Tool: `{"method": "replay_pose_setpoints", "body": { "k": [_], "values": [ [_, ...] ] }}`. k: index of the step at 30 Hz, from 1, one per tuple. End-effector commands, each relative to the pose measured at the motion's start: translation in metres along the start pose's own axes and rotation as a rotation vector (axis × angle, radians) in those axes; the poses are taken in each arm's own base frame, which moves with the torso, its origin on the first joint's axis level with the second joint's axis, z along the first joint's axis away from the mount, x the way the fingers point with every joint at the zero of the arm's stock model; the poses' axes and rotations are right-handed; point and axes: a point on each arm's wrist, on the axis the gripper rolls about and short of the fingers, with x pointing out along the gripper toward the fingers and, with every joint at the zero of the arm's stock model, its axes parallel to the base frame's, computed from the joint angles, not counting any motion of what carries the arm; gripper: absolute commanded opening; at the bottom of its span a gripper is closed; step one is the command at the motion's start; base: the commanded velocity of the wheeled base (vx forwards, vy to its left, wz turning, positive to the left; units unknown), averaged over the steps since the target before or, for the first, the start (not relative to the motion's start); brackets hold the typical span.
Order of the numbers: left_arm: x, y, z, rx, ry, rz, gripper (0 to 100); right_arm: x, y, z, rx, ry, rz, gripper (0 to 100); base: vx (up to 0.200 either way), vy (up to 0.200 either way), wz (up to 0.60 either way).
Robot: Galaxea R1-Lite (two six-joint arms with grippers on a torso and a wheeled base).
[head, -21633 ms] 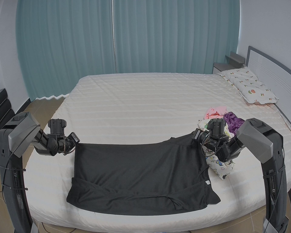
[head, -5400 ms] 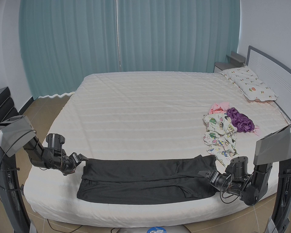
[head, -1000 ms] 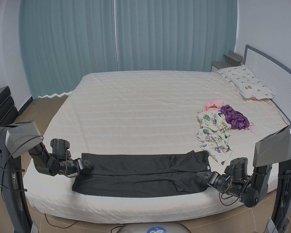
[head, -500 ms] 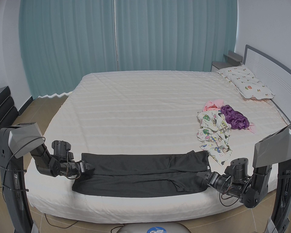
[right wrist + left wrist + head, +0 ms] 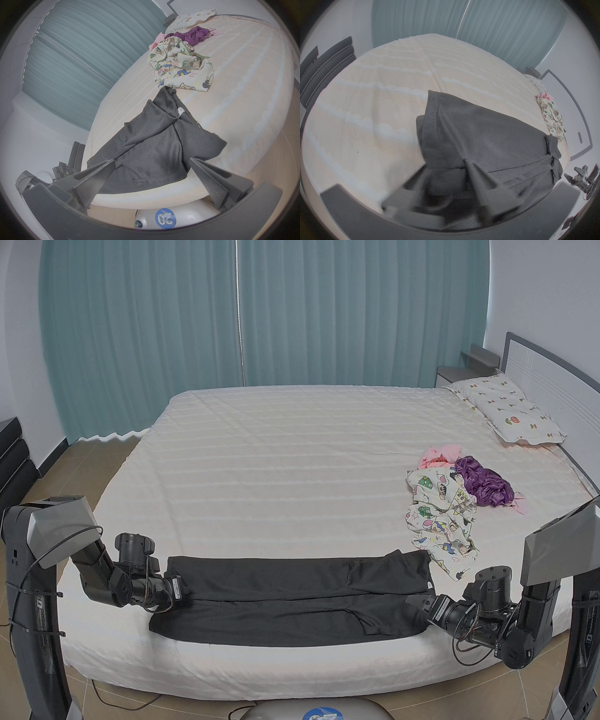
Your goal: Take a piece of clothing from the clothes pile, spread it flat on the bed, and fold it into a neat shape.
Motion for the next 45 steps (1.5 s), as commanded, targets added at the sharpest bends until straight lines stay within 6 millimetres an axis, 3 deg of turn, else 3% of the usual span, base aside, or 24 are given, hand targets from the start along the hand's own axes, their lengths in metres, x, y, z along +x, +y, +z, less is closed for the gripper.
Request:
{"method": "replay_pose_setpoints", "body": {
  "k": [1,21,33,45],
  "values": [
    [0.000,0.000,0.000,-0.001,-0.001,0.000,0,0.000,0.000,0.000,0.001,0.002,-0.001,100,0.000,0.000,0.00],
    [-0.022,-0.009,0.013,0.012,-0.061,0.024,0,-0.001,0.001,0.001,0.002,-0.003,0.003,100,0.000,0.000,0.00],
    [-0.040,-0.038,0.018,0.053,-0.044,0.020,0,-0.001,0.001,0.001,0.002,-0.005,0.005,100,0.000,0.000,0.00],
    [-0.043,-0.067,0.007,0.115,-0.034,0.016,0,-0.002,0.002,0.002,0.000,-0.007,0.008,100,0.000,-0.200,0.00]
  ]
}}
